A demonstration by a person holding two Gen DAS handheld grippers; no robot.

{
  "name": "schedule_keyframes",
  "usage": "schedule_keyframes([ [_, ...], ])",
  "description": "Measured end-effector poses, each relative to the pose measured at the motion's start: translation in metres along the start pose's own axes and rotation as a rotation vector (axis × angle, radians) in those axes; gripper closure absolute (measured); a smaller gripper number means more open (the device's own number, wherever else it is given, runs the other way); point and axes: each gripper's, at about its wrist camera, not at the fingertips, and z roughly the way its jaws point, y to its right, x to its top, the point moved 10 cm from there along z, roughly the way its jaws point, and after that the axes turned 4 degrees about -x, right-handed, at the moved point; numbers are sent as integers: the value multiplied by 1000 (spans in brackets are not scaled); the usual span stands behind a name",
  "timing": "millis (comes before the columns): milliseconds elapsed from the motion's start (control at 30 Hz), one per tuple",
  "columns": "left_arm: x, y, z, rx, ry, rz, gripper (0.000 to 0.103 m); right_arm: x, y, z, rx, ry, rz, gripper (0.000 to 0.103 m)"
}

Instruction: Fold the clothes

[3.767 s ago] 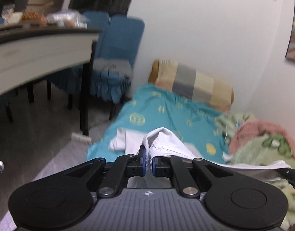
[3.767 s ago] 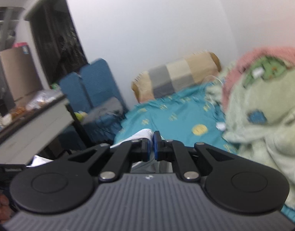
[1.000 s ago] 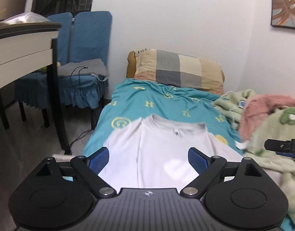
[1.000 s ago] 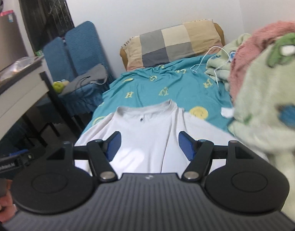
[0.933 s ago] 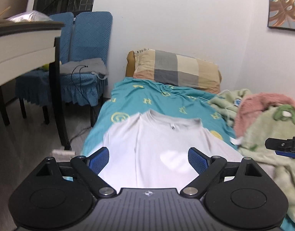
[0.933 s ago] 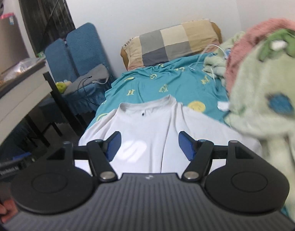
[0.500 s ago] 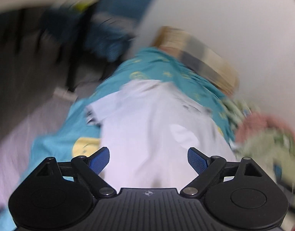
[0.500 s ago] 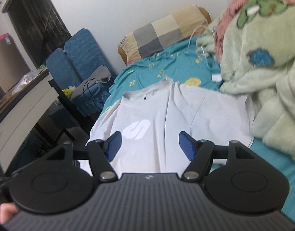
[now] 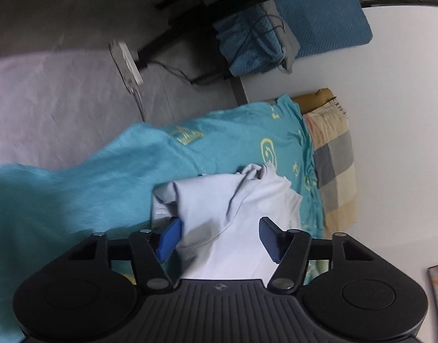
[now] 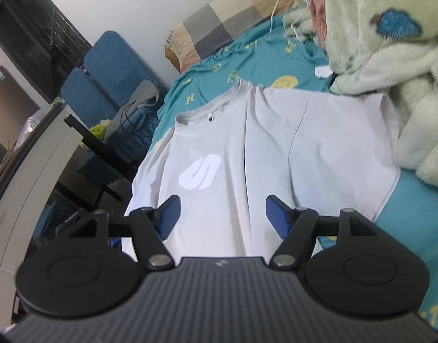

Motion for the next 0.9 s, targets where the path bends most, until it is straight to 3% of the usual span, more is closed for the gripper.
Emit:
schedule_keyframes([
  [133,6,1,17,-6,15,8,40,-4,4,18,-6,-38,13,34],
  [367,4,-10,4,14,51,-130,39,-13,9,33,-8,-90,46,34],
  [633,12,-10,31,-63,43,-115,42,-19,7,34,-5,-106,38,34],
  [733,20,-17,37,-48,58,-120,64,-19,12,34,-14,-109,51,34],
  [800,24,-17,40,-19,76,-78,96,-20,14,34,-17,-109,56,34],
  [900,30,-7,35,13,147,11,98,-18,16,33,-23,-101,55,34],
])
